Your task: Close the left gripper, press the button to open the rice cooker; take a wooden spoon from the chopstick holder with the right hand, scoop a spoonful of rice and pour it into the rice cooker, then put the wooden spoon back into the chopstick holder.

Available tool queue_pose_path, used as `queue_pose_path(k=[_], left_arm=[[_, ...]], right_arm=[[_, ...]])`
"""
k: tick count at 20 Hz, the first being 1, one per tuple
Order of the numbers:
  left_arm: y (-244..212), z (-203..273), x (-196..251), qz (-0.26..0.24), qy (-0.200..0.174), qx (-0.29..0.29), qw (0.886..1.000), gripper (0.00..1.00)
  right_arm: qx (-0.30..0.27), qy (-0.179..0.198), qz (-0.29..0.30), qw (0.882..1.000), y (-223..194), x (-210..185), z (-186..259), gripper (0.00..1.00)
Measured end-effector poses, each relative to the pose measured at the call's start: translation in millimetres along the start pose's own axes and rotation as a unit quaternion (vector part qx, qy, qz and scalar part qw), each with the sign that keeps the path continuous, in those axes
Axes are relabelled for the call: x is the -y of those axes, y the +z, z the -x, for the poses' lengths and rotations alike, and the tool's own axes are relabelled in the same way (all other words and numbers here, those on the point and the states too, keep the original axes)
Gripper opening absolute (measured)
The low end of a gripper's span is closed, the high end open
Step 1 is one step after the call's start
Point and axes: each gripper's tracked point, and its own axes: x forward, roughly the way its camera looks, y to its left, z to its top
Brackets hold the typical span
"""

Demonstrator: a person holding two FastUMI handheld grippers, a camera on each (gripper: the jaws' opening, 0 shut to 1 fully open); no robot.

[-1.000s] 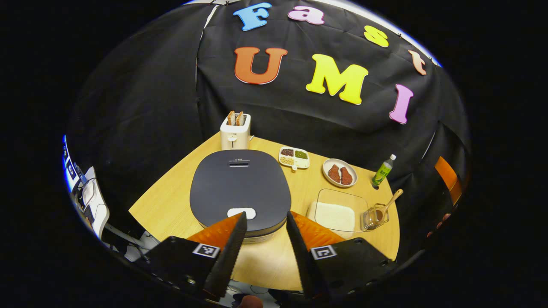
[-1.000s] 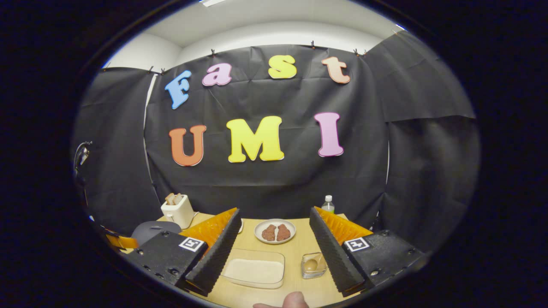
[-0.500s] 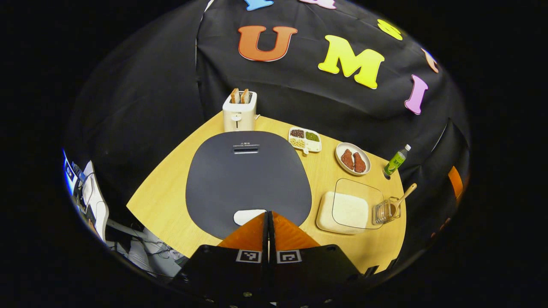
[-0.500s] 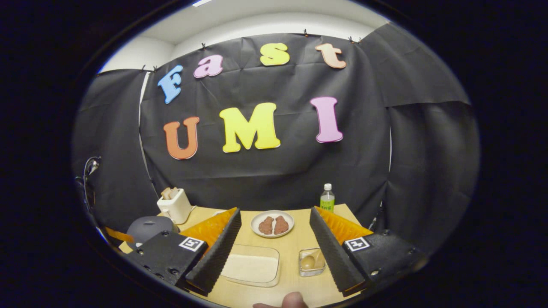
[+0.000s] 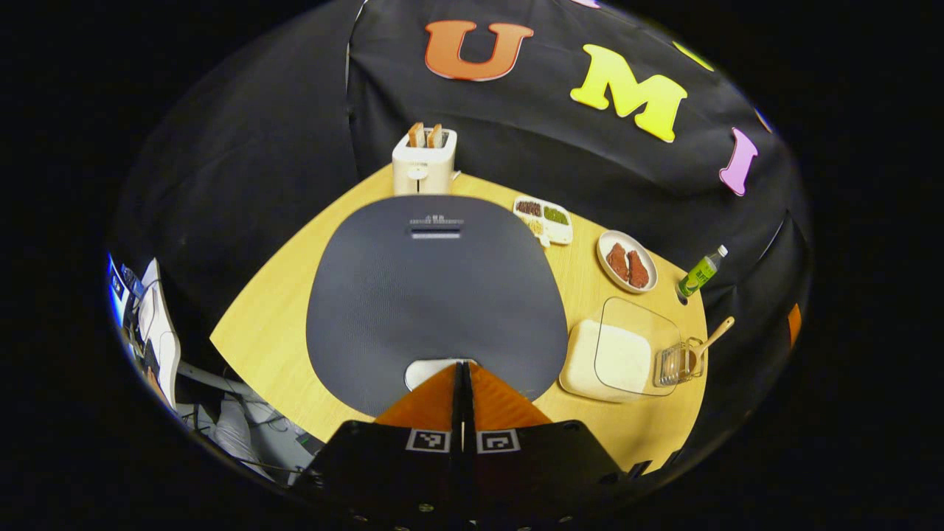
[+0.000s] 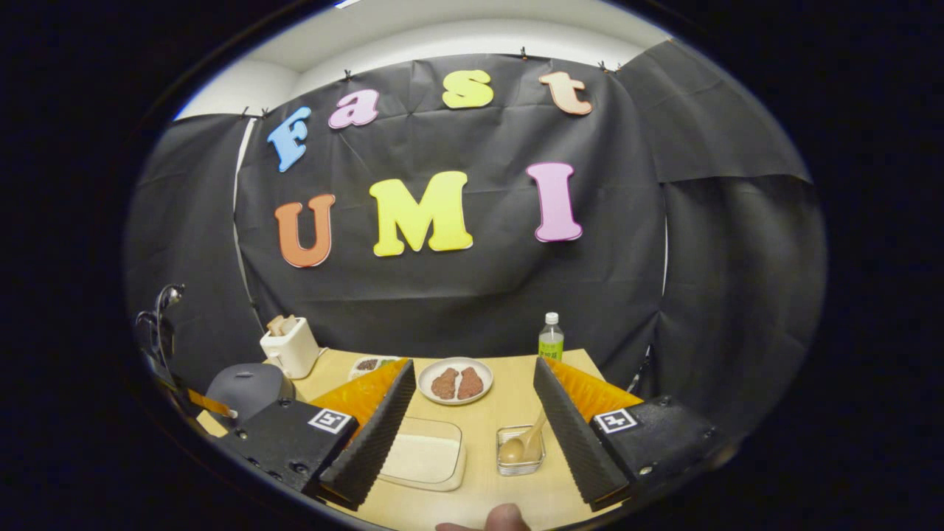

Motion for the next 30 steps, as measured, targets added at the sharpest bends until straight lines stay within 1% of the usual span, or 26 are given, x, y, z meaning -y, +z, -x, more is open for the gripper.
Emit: queue_pose_path(k=[2, 4, 6, 7, 9, 11, 12, 14, 16, 18, 19, 20, 22, 23, 25, 27, 30], left_arm=[[-7, -5, 0, 0.015, -0.004, -0.011, 1.000, 0.00], [-10, -6, -2, 0.017, -0.005, -0.031, 0.999, 0.00], [-10, -6, -3, 0.006, -0.011, -0.038, 0.999, 0.00], [-8, -5, -2, 0.005, -0.015, -0.039, 0.999, 0.00], [-3, 0, -1, 0.025, -0.022, -0.023, 0.999, 0.00], [6, 14, -9, 0.041, -0.009, 0.001, 0.999, 0.00], [16, 24, -5, 0.042, -0.010, 0.025, 0.999, 0.00], [47, 48, 1, 0.029, -0.010, 0.087, 0.996, 0.00], [82, 74, 4, 0.014, -0.007, 0.145, 0.989, 0.01], [110, 100, 14, 0.005, -0.017, 0.194, 0.981, 0.01], [114, 111, 26, 0.005, -0.037, 0.204, 0.978, 0.02], [119, 121, 33, 0.008, -0.052, 0.214, 0.975, 0.05], [123, 134, 44, 0.012, -0.079, 0.236, 0.968, 0.15], [126, 139, 44, 0.010, -0.079, 0.249, 0.965, 0.43], [129, 152, 38, -0.007, -0.066, 0.272, 0.960, 1.00], [129, 156, 37, -0.021, -0.056, 0.289, 0.955, 0.95], [135, 175, 42, -0.021, -0.065, 0.316, 0.946, 0.95]], right_arm=[[-0.004, -0.005, -0.002, 1.000, -3, 5, 0, 1.00], [-0.010, -0.009, -0.007, 1.000, -7, 8, 2, 1.00], [-0.011, -0.013, -0.011, 1.000, -9, 8, 4, 1.00], [-0.010, -0.014, -0.011, 1.000, -10, 8, 6, 1.00], [-0.011, -0.015, -0.007, 1.000, -9, 7, 11, 1.00], [-0.004, -0.020, 0.007, 1.000, -4, 10, 17, 1.00], [0.000, -0.023, 0.012, 1.000, -1, 13, 20, 1.00], [0.002, -0.026, 0.012, 1.000, 3, 15, 26, 1.00], [0.005, -0.030, 0.010, 0.999, 7, 17, 31, 1.00], [0.010, -0.032, 0.014, 0.999, 12, 17, 36, 1.00], [0.012, -0.031, 0.017, 0.999, 16, 15, 39, 1.00], [0.015, -0.029, 0.018, 0.999, 20, 14, 43, 1.00], [0.023, -0.030, 0.019, 0.999, 28, 15, 49, 1.00], [0.028, -0.033, 0.019, 0.999, 31, 17, 51, 1.00], [0.032, -0.037, 0.018, 0.999, 34, 20, 55, 1.00], [0.036, -0.036, 0.017, 0.999, 36, 20, 59, 1.00], [0.044, -0.014, 0.006, 0.999, 39, 13, 65, 1.00]])
